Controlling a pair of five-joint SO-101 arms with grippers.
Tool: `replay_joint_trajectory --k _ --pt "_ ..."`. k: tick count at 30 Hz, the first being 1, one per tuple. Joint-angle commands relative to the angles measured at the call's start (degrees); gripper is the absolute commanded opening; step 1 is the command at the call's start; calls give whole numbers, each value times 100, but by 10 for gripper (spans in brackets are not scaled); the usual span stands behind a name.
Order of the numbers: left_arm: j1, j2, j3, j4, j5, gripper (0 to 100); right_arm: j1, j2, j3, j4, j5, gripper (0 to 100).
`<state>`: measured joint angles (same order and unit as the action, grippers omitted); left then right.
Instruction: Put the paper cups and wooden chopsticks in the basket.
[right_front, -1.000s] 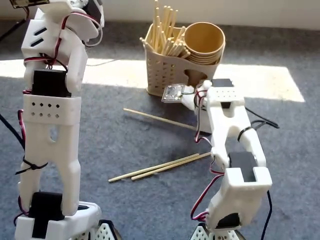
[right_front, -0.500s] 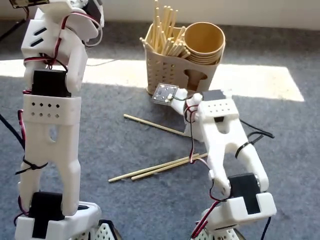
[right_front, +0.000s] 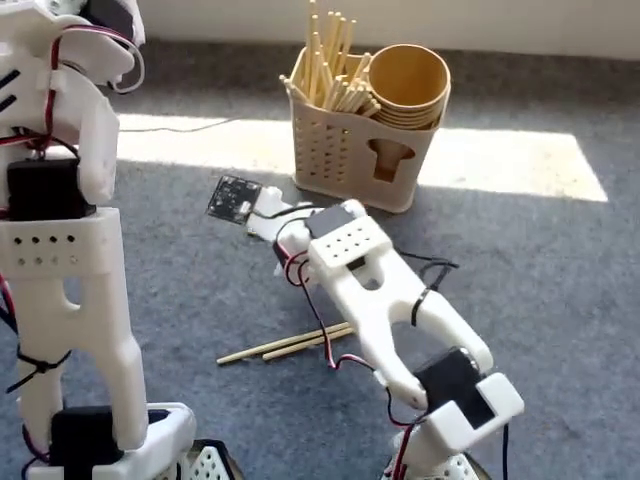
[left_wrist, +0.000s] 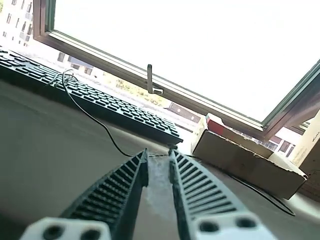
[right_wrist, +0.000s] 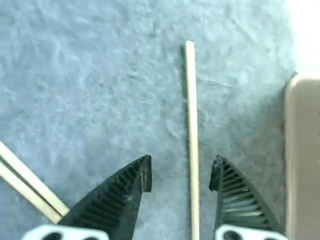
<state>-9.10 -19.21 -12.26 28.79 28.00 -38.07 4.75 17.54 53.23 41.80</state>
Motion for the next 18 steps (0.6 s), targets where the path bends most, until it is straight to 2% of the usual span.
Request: replay_joint_trajectory --k 1,11,18 --pt "-66 -268 -224 53 44 88 -233 488 -804 -136 -97 198" --pt "-286 -303 -233 53 53 88 -224 1912 -2413 -84 -352 198" --pt "-286 -303 -233 53 53 88 -84 2800 -3011 -66 -369 184"
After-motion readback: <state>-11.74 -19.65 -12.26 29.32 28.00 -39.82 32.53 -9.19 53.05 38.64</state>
